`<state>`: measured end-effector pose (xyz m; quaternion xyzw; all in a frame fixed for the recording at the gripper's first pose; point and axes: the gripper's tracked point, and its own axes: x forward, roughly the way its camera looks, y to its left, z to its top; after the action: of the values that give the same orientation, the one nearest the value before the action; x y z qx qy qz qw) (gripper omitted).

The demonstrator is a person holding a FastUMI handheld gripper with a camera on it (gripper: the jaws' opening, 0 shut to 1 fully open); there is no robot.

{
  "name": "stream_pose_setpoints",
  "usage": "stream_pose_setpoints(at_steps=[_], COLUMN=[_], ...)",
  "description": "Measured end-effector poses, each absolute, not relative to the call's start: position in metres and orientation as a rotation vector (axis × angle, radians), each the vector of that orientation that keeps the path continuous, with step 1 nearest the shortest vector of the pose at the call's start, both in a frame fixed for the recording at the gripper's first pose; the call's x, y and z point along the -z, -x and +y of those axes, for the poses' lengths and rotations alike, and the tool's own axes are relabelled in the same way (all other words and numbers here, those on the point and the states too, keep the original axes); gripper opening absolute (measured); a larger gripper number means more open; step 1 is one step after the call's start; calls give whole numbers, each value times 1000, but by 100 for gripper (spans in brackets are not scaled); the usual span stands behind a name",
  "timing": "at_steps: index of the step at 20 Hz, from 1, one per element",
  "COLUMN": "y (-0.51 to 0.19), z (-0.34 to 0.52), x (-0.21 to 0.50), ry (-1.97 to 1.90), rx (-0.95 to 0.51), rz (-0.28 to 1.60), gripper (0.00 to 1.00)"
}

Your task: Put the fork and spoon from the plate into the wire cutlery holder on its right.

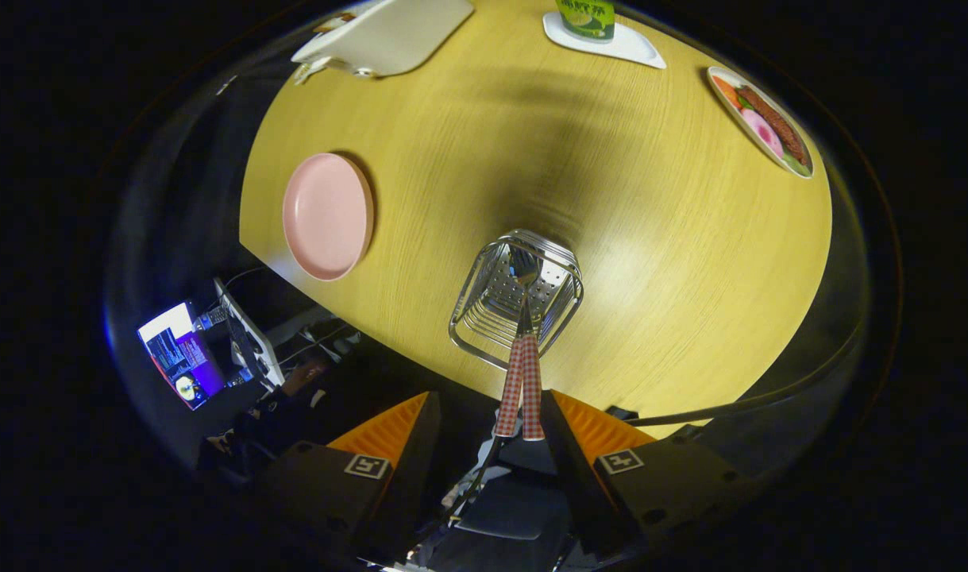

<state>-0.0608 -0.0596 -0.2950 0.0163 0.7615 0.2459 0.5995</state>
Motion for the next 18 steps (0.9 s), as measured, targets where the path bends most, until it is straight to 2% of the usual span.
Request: stream_pose_setpoints(at_steps=[3,12,18], y=[65,30,22], z=[-57,-68,-100], x=[282,206,145], ry=[-65,-139,-145], rx=[-549,-357,-241], rz=[1584,987,675], gripper=[100,99,99])
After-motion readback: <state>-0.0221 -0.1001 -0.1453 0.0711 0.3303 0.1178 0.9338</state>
